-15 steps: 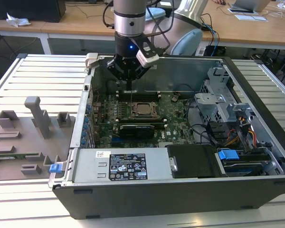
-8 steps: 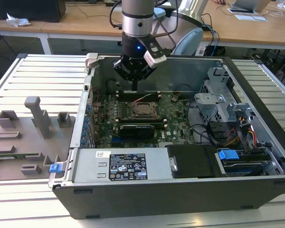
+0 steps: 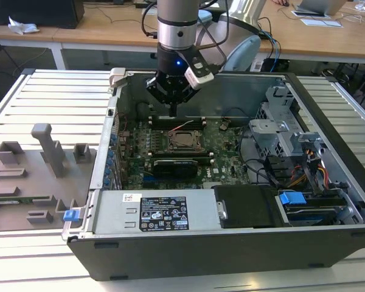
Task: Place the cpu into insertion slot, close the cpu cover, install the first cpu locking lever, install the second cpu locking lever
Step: 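Install the first cpu locking lever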
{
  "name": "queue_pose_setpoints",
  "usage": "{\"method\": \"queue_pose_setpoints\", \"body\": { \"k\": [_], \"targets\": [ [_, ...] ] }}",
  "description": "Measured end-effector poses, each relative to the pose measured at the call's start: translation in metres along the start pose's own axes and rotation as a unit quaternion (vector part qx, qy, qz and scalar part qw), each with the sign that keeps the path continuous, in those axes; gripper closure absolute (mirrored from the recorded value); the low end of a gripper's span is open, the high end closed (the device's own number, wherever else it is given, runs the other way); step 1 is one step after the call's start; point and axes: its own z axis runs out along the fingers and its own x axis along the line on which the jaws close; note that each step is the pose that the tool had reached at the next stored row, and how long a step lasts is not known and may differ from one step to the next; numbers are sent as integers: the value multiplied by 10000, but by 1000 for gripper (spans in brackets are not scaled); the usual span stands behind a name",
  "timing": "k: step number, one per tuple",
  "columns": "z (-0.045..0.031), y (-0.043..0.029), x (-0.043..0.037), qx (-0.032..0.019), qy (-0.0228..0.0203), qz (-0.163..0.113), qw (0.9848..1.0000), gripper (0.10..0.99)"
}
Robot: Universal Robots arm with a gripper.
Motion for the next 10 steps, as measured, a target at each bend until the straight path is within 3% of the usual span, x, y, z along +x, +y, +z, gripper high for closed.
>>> {"method": "queue_pose_setpoints", "body": {
  "k": [1, 3, 10],
  "targets": [
    [5, -20, 2, -74, -6, 14, 10000, 980],
    [9, -37, 4, -137, -12, 24, 9999, 980],
    [12, -39, 4, -156, -13, 25, 9999, 980]
  ]
}}
